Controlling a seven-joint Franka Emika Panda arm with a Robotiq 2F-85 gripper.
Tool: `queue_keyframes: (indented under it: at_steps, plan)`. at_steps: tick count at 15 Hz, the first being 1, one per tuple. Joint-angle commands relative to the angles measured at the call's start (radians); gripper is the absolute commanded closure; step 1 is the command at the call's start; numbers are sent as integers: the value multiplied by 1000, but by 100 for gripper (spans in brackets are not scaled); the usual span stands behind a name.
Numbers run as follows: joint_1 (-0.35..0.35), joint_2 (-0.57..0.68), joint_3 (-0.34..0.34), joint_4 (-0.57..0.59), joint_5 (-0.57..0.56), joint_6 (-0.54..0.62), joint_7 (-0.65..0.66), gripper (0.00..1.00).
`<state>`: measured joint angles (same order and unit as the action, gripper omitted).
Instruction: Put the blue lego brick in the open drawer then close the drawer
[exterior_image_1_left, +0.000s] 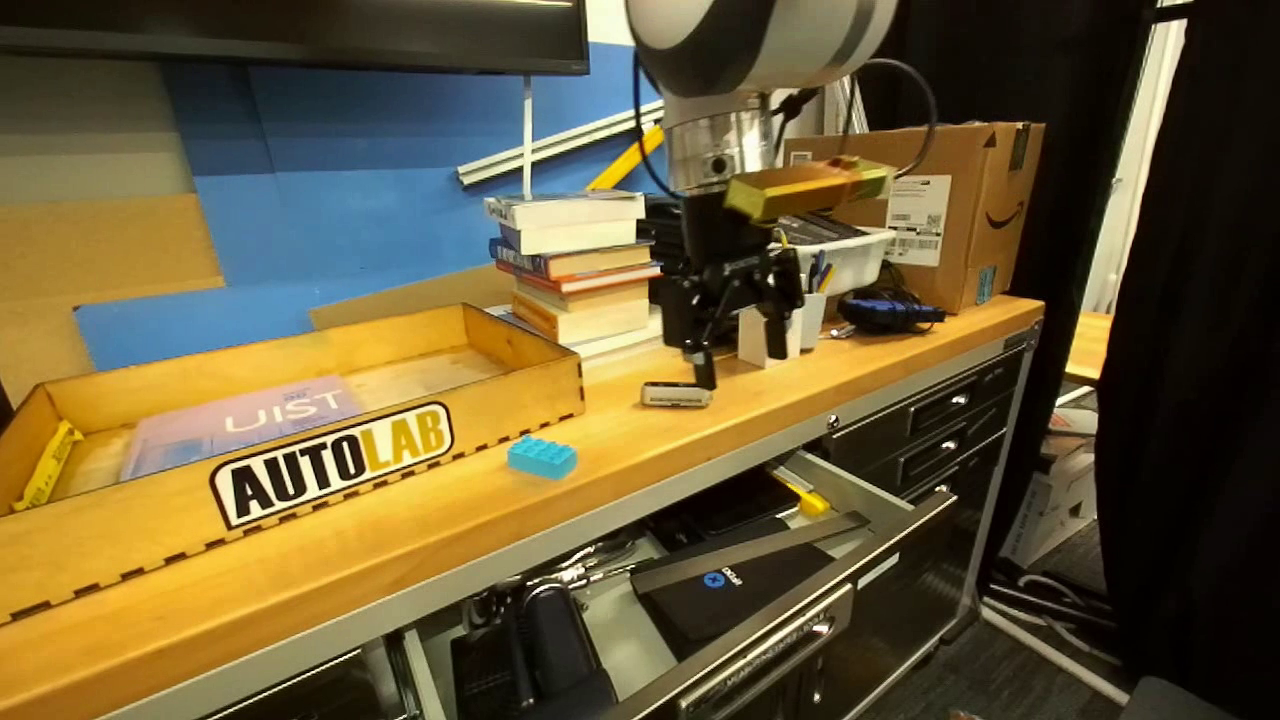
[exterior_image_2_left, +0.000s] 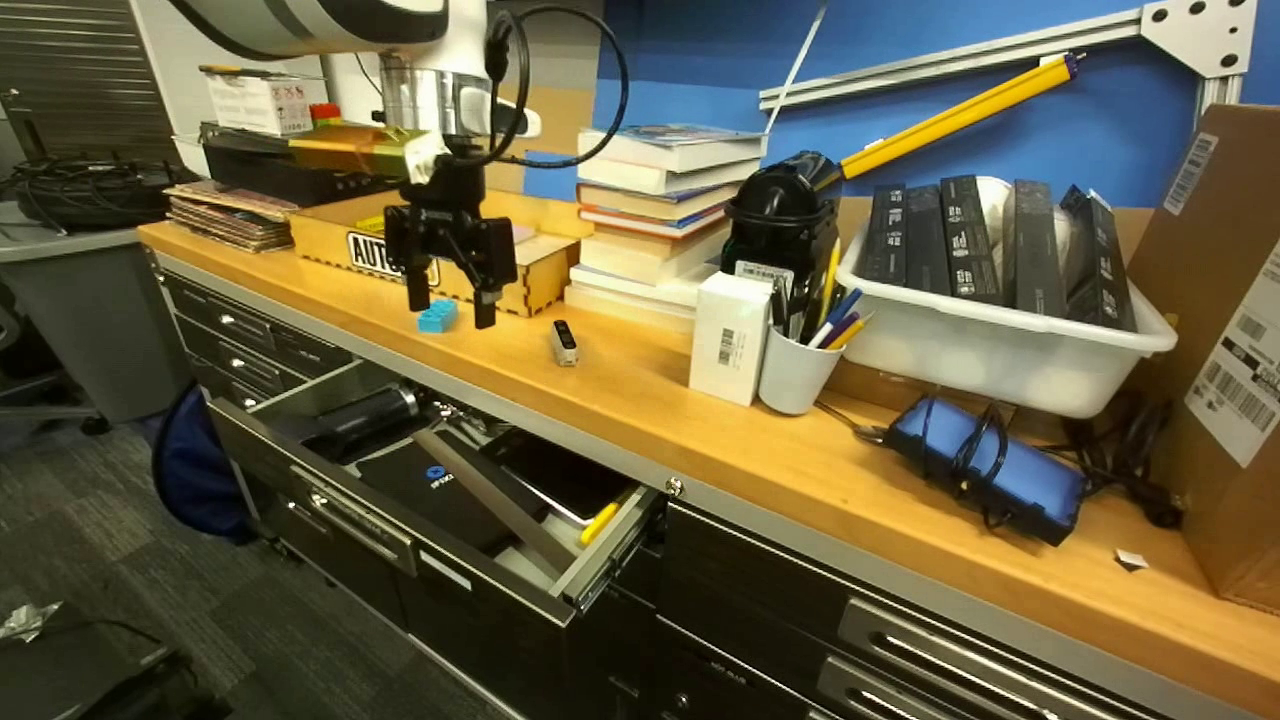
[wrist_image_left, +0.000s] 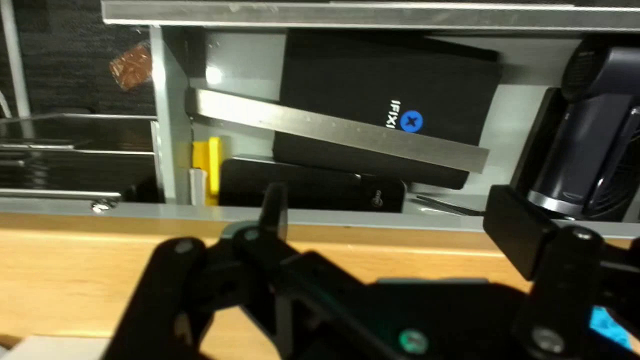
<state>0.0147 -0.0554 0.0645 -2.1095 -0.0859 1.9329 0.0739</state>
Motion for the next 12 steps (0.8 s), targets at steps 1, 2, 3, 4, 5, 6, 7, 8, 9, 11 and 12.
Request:
queue_keyframes:
  at_steps: [1, 2, 3, 4, 5, 6, 7, 8, 9, 11, 12]
  plan:
    - [53, 223, 30, 215, 31, -8, -11, 0]
    - [69, 260, 39, 245, 36, 0, -2, 0]
    - [83, 293, 46, 272, 36, 7, 1, 0]
    - [95, 324, 53, 300, 40, 5, -7, 0]
    - [104, 346, 62, 321, 53, -12, -30, 0]
    - [113, 364, 68, 337, 57, -15, -36, 0]
    - [121, 376, 73, 343, 57, -9, -43, 0]
    - [127, 387, 78, 351, 59, -7, -50, 0]
    - [132, 391, 82, 349, 64, 11, -51, 0]
    - [150, 396, 78, 337, 50, 76, 1, 0]
    - [165, 396, 71, 323, 22, 130, 43, 0]
